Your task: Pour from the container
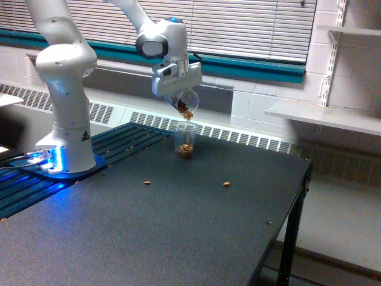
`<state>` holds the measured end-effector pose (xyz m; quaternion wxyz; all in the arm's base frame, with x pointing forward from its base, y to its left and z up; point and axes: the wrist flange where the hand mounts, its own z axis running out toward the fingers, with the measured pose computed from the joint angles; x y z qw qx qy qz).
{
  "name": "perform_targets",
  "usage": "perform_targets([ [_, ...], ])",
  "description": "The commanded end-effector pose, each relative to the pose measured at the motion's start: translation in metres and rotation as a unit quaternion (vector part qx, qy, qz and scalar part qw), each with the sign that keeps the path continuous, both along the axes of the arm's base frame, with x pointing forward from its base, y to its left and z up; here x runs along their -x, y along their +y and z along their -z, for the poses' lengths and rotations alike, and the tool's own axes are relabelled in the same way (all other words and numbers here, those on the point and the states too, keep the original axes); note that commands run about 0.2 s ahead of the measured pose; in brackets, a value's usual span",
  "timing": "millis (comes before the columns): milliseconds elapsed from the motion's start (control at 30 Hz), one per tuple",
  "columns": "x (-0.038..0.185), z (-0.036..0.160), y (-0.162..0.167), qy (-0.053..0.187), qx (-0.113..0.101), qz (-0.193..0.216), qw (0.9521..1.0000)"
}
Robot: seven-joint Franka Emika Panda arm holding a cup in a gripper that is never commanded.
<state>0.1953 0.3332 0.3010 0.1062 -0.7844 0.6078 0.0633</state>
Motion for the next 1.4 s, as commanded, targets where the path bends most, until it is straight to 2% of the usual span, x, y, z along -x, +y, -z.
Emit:
perform_targets([
  [33, -0.002, 0.000, 0.001, -0.001, -0.008, -0.007, 0.9999],
  [1400, -0.010, 0.010, -0.004, 0.016, -0.053, -0.018, 0.9983],
])
